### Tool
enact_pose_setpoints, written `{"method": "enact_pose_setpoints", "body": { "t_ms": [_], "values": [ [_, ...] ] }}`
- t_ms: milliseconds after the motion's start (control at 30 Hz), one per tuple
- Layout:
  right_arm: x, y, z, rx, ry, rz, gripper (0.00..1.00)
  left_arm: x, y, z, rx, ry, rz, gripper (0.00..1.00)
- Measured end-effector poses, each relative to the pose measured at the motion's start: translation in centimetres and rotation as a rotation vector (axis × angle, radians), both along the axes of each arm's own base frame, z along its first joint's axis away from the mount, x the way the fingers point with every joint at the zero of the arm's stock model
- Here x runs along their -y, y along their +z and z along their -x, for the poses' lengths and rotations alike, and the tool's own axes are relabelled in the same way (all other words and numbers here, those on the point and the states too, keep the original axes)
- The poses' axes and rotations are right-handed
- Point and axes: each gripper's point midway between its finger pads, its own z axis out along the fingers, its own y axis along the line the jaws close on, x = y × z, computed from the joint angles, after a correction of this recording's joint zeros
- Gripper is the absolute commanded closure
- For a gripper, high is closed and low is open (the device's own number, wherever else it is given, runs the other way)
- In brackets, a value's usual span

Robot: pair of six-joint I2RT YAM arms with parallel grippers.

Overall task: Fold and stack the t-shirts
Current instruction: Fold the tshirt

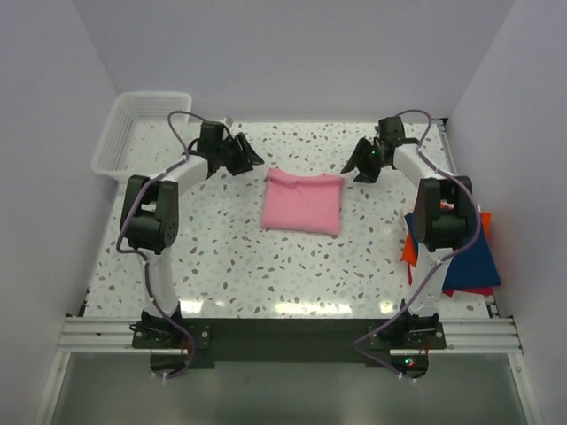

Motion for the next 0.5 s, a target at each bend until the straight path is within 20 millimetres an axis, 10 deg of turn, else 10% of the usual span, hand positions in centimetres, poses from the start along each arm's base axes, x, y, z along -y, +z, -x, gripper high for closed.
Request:
{"method": "enact_pose_setpoints", "body": {
  "t_ms": [267,500],
  "values": [
    [-2.4,6.6,3.2,0.172,0.039,0.116,0.70,-0.5,4.3,1.6,0.094,0.015,-0.031,0.95],
    [-9.0,6.6,5.0,0.214,0.190,0.110,0.76,5.2,3.4,5.3,0.081,-0.113,-0.058,1.00]
  ]
}}
